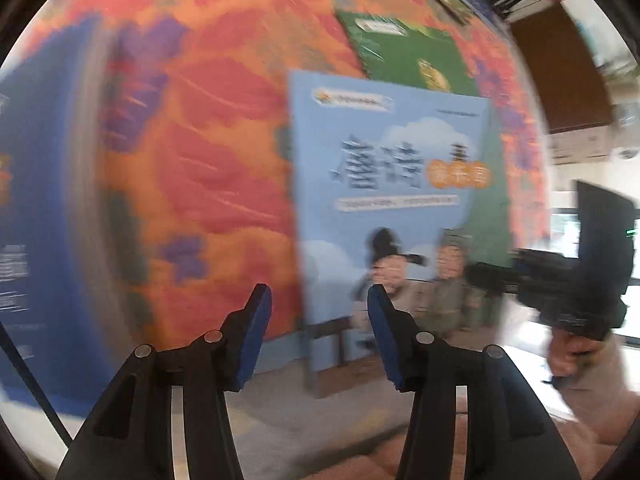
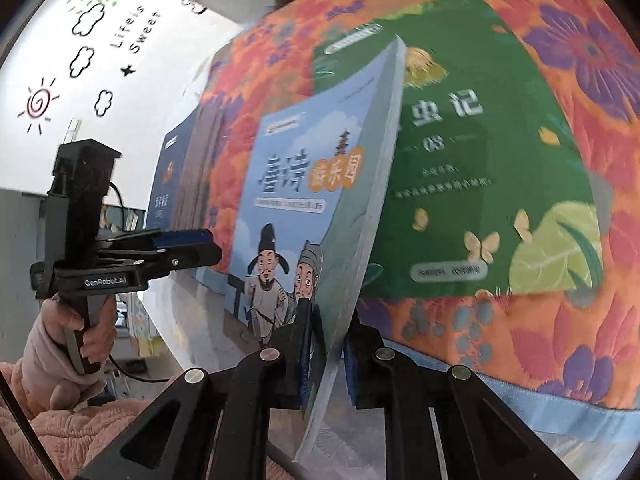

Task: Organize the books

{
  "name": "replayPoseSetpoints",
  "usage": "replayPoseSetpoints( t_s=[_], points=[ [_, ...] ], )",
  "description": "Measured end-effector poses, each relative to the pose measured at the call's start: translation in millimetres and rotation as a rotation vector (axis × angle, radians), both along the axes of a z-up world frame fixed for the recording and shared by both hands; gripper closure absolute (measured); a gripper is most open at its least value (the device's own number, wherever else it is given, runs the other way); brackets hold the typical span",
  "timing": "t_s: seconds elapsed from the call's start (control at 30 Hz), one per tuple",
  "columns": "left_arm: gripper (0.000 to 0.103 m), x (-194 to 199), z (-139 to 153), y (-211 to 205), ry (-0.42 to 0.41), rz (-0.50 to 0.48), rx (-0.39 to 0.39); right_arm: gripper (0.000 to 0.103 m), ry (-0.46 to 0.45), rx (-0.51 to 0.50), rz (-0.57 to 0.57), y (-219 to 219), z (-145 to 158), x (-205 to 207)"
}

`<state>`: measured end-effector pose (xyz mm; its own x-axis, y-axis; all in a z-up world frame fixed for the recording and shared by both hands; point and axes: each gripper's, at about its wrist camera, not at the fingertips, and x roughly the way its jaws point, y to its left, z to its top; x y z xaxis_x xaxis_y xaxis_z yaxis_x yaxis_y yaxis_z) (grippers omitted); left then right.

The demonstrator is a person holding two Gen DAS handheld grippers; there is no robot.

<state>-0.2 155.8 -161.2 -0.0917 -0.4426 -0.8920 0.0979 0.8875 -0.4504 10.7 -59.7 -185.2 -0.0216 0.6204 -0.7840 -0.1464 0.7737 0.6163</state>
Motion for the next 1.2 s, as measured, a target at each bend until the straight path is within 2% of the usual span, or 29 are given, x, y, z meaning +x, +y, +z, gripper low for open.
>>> replayPoseSetpoints(
  t_s=[0.07,0.1,0.17,0.23,0.27,0.33,0.37,0.4,0.43,0.57,0.7,0.8,0.97,1.2],
  points=[
    [0.056,3.5,-13.2,-5.2,0.025,-0.005,0.008,0.086,0.019,-0.002,-0.009,-0.1,-4.7,1.9],
    [0.050,4.4,-12.5,-6.1,0.016,-0.001,-0.014,0.085,0.032,-0.001,-0.018,1.9,-9.0,4.5],
    [0.045,6.3,-14.0,-6.8,0.015,-0.004,-0.056,0.083,0.061,0.021,-0.038,-1.1,-18.0,7.5],
    [0.033,7.2,-15.1,-6.2,0.003,-0.030,-0.121,0.083,0.089,0.066,-0.062,-7.2,-25.6,9.2],
    [0.033,7.3,-15.5,-4.0,-0.008,-0.032,-0.151,0.083,0.094,0.081,-0.064,-7.9,-26.9,9.8],
    [0.036,7.2,-14.5,-2.4,-0.013,-0.025,-0.188,0.083,0.092,0.100,-0.061,-9.3,-29.3,10.6],
    [0.042,6.9,-14.0,0.3,-0.023,-0.022,-0.188,0.083,0.095,0.111,-0.066,-10.2,-31.0,10.7],
    [0.055,6.6,-13.1,0.6,-0.037,-0.020,-0.173,0.083,0.100,0.122,-0.072,-11.3,-32.4,10.9],
    [0.056,6.4,-11.4,-2.3,-0.046,-0.027,-0.142,0.083,0.100,0.124,-0.076,-11.8,-32.8,10.8],
    [0.056,4.1,8.2,-18.2,-0.127,-0.069,-0.051,0.083,0.038,0.042,-0.040,-4.6,-20.0,6.3],
    [0.056,3.4,37.3,-21.5,-0.170,-0.074,-0.112,0.084,-0.018,0.054,-0.048,-1.8,1.8,-2.2],
    [0.056,-1.9,53.5,-26.5,-0.213,-0.124,-0.076,0.084,-0.082,0.011,-0.028,3.6,21.3,-8.7],
    [0.056,-3.7,71.8,-20.7,-0.227,-0.110,-0.114,0.084,-0.134,-0.013,-0.009,5.2,46.4,-14.1],
    [0.056,-8.4,77.6,-14.7,-0.259,-0.120,-0.067,0.084,-0.195,-0.049,0.027,22.8,69.2,-16.6]
  ],
)
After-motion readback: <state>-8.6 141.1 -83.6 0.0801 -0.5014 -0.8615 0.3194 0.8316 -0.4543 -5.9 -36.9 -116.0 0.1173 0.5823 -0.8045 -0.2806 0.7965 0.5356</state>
